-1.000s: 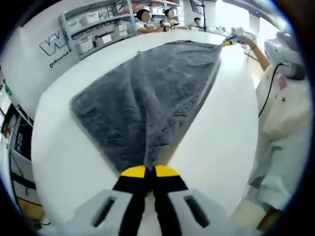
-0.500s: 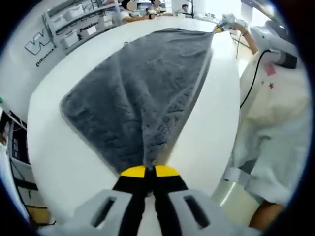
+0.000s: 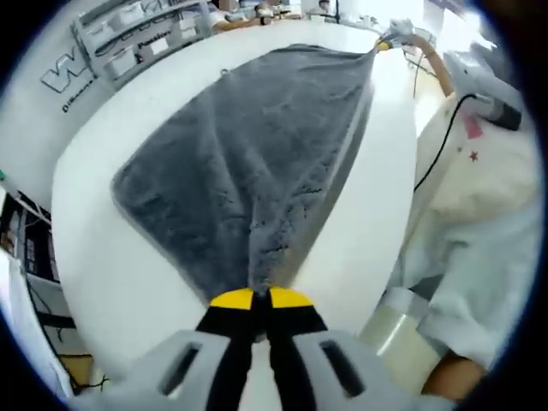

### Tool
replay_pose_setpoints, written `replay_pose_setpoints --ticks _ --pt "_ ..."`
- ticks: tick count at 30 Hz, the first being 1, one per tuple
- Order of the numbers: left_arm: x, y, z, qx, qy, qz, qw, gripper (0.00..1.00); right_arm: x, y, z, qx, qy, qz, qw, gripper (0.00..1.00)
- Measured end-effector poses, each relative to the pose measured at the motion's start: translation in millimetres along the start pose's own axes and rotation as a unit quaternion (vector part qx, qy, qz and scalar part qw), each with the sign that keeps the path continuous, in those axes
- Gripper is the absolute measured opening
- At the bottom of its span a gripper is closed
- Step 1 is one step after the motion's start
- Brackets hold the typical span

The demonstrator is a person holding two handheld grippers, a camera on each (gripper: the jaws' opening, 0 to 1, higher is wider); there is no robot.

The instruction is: Fold the towel on the table until its edges align and the towel forms a compact rectangular stack.

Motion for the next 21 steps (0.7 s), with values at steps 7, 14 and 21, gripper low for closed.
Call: replay_pose_setpoints --ticks 7,14,21 --pt "-11.0 13.4 13 -0.035 -0.012 -0.032 0.9988 0.05 12 17.8 4 -0.030 0.016 0.017 0.9993 0.02" --pt "-32.0 30.6 27 -0.039 -0.002 -0.046 0.9982 0.05 28 34.7 7 -0.050 0.025 0.030 0.9980 0.02" --pt "-46.2 40.4 40 -0.022 0.002 -0.038 0.9990 0.05 41 49.3 7 -0.065 0.041 0.032 0.9965 0.02"
Point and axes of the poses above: the point that each gripper's makers call its tool centre point, and the gripper's own axes: z roughly backward along the fingers, x roughly to its right, y roughly out of its top, the point moved 2 cm from there along z, roughly backward along the fingers, and after that the axes turned 9 degrees about y, right-handed, at the moved point
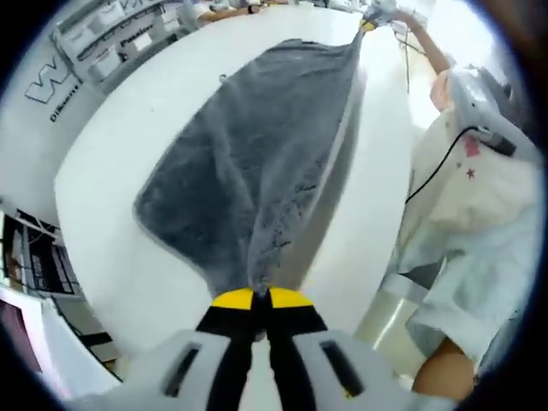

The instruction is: Fold the towel on the table until its edges align and the towel forms a compact rectangular stack.

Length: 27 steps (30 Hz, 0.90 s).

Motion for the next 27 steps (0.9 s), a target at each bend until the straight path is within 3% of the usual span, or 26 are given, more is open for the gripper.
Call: replay_pose_setpoints --ticks 8,14,27 --pt "-15.5 10.1 8 -0.007 0.004 -0.011 0.9999 0.05 19 20.7 0 -0.022 0.010 0.015 0.9996 0.02" --pt "-37.4 21.0 0 -0.011 0.006 -0.013 0.9998 0.05 39 30.4 0 -0.042 0.011 0.010 0.9990 0.02" --pt "-65.9 38.9 -3 0.002 0.004 -0.017 0.9999 0.05 72 54.7 7 -0.026 0.002 -0.011 0.9996 0.02"
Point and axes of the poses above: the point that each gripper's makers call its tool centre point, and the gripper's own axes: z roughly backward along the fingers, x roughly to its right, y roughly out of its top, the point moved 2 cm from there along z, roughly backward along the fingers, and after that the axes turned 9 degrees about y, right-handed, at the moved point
